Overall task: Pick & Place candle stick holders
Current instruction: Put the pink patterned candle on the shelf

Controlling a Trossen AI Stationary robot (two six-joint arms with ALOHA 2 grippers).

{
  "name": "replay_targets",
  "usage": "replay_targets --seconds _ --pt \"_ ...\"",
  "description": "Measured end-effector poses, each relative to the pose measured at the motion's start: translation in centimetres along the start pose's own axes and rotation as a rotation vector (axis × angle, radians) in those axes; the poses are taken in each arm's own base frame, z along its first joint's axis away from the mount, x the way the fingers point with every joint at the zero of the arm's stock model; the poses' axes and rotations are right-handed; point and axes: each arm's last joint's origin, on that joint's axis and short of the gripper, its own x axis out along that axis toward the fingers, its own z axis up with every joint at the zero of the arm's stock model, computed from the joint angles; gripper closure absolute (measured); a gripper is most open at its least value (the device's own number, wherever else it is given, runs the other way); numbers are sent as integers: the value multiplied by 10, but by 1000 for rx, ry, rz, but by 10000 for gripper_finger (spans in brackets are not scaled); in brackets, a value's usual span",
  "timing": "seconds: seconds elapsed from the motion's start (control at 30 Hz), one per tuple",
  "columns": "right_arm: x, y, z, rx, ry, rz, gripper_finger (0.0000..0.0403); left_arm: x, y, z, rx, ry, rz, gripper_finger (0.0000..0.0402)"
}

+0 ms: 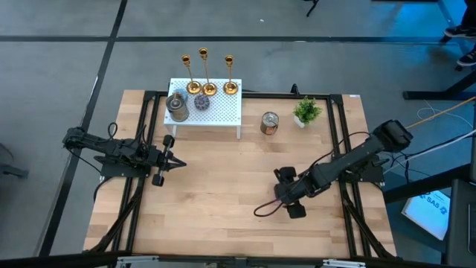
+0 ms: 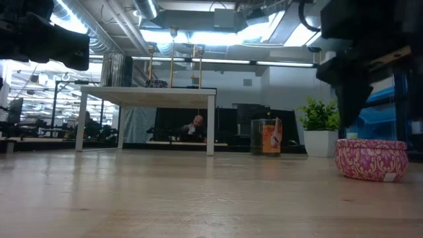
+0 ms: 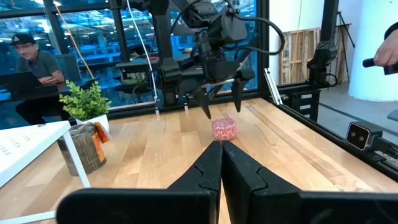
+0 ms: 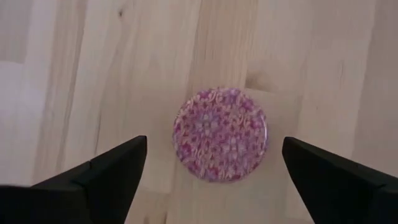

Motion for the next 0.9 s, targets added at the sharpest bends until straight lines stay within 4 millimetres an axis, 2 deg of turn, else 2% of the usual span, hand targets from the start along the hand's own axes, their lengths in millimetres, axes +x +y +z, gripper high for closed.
replay_targets --seconds 0.3,0.53,0.73,0.9 --pt "34 3 1 -8 63 -10 23 0 0 0 0 0 0 397" --pt "46 -10 6 56 59 -55 38 0 0 0 0 0 0 397" --pt "47 -29 10 98 76 -58 113 0 0 0 0 0 0 396" --pt "47 -54 14 186 81 -60 113 0 0 0 0 0 0 397"
